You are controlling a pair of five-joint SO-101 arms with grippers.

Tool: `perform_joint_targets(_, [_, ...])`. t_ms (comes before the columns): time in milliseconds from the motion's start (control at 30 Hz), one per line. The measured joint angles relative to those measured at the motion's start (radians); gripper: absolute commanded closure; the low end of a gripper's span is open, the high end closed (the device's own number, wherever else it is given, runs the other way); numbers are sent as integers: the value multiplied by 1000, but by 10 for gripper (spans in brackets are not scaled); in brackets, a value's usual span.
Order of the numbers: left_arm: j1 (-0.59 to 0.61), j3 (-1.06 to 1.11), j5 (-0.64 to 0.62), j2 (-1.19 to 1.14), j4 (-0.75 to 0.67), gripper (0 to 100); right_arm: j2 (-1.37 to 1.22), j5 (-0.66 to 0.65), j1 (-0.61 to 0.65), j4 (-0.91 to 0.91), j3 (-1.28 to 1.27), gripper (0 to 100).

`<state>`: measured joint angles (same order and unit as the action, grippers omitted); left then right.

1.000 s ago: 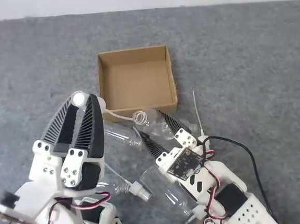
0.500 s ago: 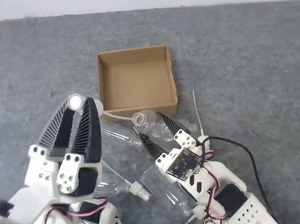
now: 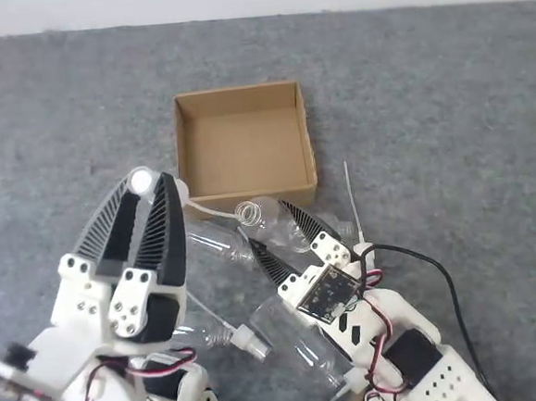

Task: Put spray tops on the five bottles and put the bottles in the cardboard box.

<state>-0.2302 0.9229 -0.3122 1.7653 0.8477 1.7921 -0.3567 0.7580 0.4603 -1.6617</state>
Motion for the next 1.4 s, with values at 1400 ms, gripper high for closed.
perform_joint_targets(1400, [-181, 259, 101, -2, -52, 988, 0, 0, 5, -2, 0, 929])
